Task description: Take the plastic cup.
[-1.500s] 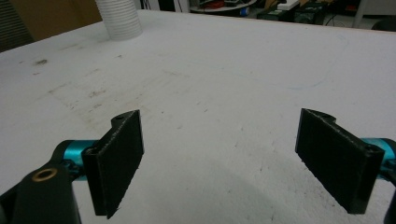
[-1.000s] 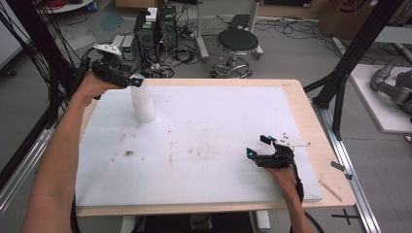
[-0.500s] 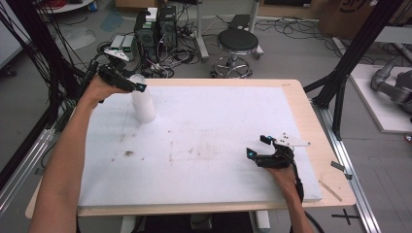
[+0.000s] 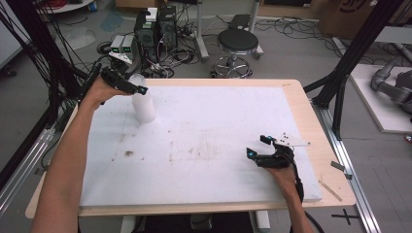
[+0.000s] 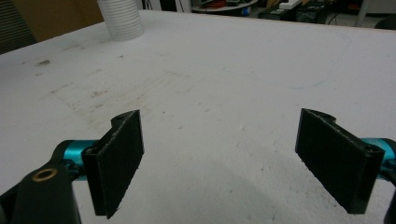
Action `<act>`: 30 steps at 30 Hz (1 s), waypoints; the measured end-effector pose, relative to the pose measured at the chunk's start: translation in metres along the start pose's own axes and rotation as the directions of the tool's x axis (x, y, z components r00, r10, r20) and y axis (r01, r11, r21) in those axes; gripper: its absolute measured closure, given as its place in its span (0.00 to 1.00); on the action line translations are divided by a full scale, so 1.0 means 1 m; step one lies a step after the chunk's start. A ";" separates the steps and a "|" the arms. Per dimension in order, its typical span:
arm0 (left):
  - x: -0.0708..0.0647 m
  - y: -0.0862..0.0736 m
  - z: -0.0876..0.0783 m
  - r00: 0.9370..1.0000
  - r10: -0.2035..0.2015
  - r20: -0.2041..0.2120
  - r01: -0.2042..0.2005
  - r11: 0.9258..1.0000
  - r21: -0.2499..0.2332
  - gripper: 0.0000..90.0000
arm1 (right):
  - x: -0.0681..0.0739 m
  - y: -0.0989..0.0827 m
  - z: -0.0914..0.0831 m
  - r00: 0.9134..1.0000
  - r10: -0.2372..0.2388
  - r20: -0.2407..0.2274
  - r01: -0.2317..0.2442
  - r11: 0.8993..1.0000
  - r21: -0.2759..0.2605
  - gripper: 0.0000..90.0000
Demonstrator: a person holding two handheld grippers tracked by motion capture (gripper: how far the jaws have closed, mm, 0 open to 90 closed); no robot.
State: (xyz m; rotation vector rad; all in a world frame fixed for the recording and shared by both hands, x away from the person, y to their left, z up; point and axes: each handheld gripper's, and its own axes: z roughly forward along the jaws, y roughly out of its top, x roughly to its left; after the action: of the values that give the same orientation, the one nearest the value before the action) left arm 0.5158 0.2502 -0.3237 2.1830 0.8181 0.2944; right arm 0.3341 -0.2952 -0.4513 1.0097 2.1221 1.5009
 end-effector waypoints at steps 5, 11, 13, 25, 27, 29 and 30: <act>0.000 -0.001 0.004 1.000 -0.006 0.002 0.006 1.000 0.020 0.18 | 0.000 0.000 0.000 1.000 -0.005 -0.001 0.005 1.000 -0.001 0.17; -0.001 -0.001 0.005 1.000 0.008 -0.006 -0.008 1.000 0.023 0.23 | -0.001 0.000 0.000 1.000 -0.006 0.001 0.006 1.000 -0.003 0.17; 0.000 -0.001 0.004 1.000 0.005 -0.005 -0.005 1.000 0.028 0.25 | 0.000 0.000 0.000 1.000 0.002 -0.001 -0.002 1.000 0.001 0.17; -0.001 0.000 0.003 1.000 0.009 -0.001 -0.009 1.000 0.026 0.33 | 0.000 0.000 0.000 1.000 -0.004 0.002 0.004 1.000 0.002 0.17; -0.002 0.000 0.003 1.000 0.012 0.003 -0.012 1.000 0.024 0.36 | 0.000 0.000 0.000 1.000 -0.003 0.002 0.003 1.000 0.001 0.17; -0.002 0.000 0.003 1.000 0.007 0.003 -0.007 1.000 0.023 0.36 | 0.000 0.000 0.000 1.000 -0.001 0.003 0.001 1.000 0.002 0.17; -0.002 0.000 0.003 1.000 0.010 0.002 -0.010 1.000 0.025 0.37 | 0.000 0.000 0.000 1.000 -0.002 0.002 0.002 1.000 0.001 0.17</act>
State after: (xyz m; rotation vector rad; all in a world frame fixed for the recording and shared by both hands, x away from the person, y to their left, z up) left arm 0.5152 0.2473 -0.3255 2.2110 0.8143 0.2882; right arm 0.3345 -0.2951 -0.4514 1.0086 2.1224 1.4973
